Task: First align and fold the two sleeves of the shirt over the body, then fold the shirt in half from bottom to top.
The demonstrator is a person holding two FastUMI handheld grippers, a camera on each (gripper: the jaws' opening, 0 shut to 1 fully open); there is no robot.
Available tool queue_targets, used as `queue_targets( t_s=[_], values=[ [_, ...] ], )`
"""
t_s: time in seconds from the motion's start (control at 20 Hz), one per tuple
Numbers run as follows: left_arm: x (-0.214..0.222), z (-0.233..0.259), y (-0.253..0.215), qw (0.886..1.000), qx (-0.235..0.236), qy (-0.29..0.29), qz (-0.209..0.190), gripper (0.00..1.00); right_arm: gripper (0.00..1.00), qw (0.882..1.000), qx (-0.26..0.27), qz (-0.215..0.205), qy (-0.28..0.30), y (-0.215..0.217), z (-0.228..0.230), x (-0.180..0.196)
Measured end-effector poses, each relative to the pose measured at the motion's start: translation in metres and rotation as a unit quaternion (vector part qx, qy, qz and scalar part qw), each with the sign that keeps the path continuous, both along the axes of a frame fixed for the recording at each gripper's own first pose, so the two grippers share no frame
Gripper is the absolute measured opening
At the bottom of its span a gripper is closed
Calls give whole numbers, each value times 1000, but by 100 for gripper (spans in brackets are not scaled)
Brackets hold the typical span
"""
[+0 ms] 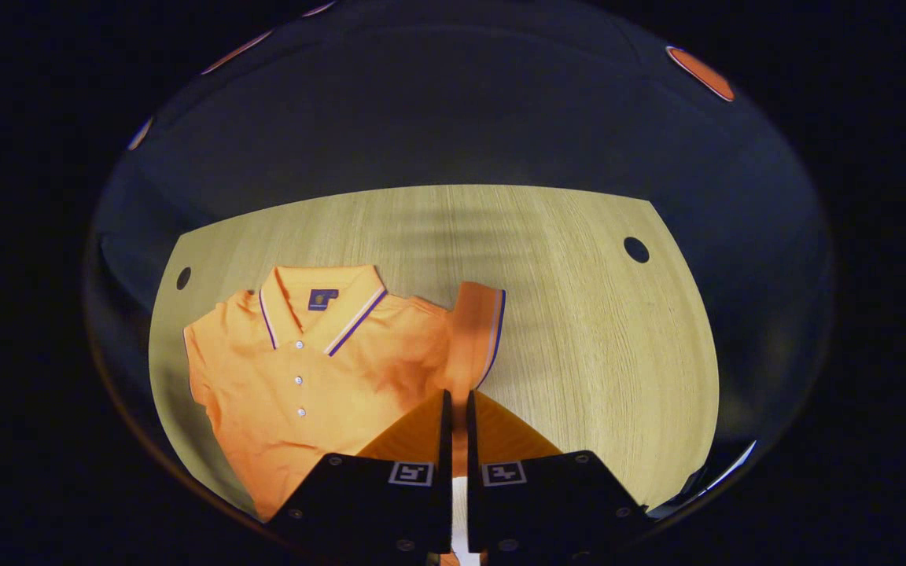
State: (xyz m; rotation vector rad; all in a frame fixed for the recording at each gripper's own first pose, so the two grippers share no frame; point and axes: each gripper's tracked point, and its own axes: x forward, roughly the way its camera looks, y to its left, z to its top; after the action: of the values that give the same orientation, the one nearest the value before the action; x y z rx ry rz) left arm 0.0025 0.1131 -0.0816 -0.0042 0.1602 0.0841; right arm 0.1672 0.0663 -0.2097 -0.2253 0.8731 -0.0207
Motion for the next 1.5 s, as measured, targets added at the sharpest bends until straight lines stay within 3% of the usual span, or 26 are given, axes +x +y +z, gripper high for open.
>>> queue_targets(
  t_s=[0.25, 0.5, 0.55, 0.85, 0.95, 1.0, 1.05, 1.1, 1.15, 1.2, 1.25, 1.5],
  values=[
    [-11, -3, 25, 1000, -5, -1, 10, 98, 8, 999, -28, 28, -1, 38, -4, -9],
    [-21, -6, 49, 1000, -7, 2, 22, 98, 12, 999, -15, 48, 13, 78, -17, -18],
    [-22, -8, 53, 1000, -7, 3, 25, 98, 8, 998, -14, 56, 19, 86, -24, -18],
    [-28, -15, 65, 999, -10, 11, 31, 98, 8, 993, 43, 99, 38, 140, -36, -28],
    [-28, -14, 66, 999, -5, 11, 31, 98, 20, 991, 66, 109, 42, 156, -37, -34],
    [-27, -14, 65, 999, -3, 11, 32, 98, 45, 990, 77, 114, 44, 162, -37, -35],
    [-26, -13, 65, 999, -3, 11, 31, 98, 51, 989, 82, 118, 46, 166, -36, -36],
    [-26, -14, 64, 999, -3, 12, 31, 98, 69, 988, 85, 118, 45, 167, -37, -36],
    [-25, -14, 62, 999, -4, 13, 29, 98, 76, 989, 84, 116, 41, 166, -35, -34],
    [-24, -14, 59, 1000, -5, 13, 27, 98, 94, 989, 83, 114, 34, 165, -35, -33],
    [-22, -14, 55, 1000, -6, 14, 24, 99, 99, 990, 86, 109, 24, 163, -31, -30],
    [-13, -21, 33, 999, -19, 26, 5, 98, 99, 988, 117, 95, -19, 154, -5, -28]
  ],
)
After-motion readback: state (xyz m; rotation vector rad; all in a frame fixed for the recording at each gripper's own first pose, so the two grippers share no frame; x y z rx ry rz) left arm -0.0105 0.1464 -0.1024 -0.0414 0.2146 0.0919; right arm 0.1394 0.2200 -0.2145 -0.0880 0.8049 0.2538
